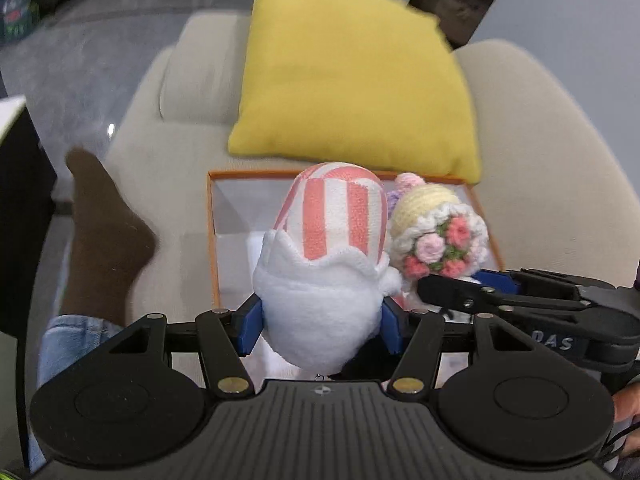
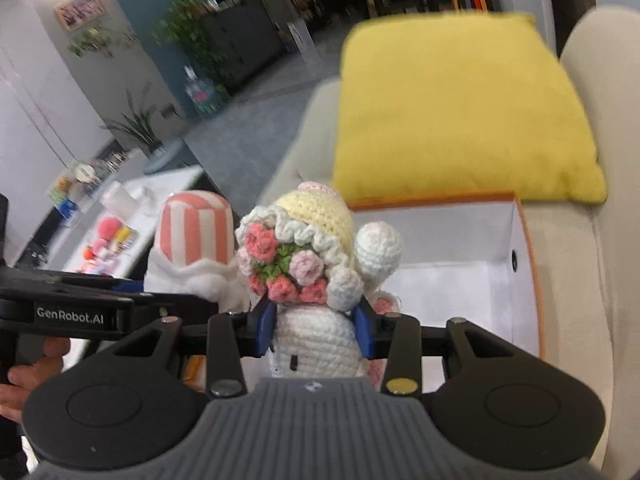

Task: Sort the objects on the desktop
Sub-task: 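Carry both plushes over the orange box and lower them inside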

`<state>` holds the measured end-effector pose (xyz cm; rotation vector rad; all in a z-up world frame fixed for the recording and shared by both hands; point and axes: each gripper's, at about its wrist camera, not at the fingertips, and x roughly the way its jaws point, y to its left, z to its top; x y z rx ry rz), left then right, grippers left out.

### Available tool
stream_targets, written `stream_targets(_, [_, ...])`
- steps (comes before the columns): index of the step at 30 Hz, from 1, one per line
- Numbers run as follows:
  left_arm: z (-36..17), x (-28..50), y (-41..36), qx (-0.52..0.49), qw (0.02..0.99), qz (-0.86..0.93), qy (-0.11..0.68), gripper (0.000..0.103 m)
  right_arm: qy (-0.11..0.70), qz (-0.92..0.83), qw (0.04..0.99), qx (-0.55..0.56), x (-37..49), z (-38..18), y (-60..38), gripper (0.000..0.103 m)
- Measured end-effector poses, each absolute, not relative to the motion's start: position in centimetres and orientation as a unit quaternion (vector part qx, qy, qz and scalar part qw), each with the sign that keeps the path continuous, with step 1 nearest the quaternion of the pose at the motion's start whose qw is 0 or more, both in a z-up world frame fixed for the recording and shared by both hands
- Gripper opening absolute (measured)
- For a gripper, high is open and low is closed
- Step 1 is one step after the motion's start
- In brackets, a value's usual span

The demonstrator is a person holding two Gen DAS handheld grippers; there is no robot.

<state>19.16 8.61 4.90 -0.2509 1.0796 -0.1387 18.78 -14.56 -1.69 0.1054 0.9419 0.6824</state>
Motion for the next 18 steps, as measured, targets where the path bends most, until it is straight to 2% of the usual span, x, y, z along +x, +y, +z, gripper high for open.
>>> stream_targets(8, [-0.3,24.9,7.7,-0.096,0.806,-0.016,0.584,0.069,0.525,0.299,0.793,0.08,26.0,-8.8,-12.9,0.043])
stream_targets(18, [-2.3,27.9,6.7,-0.044,0.793,0.016,0.608,0.073,0.574,0.303,0.753,0.108,27.5,-12.9,-12.2,0.042])
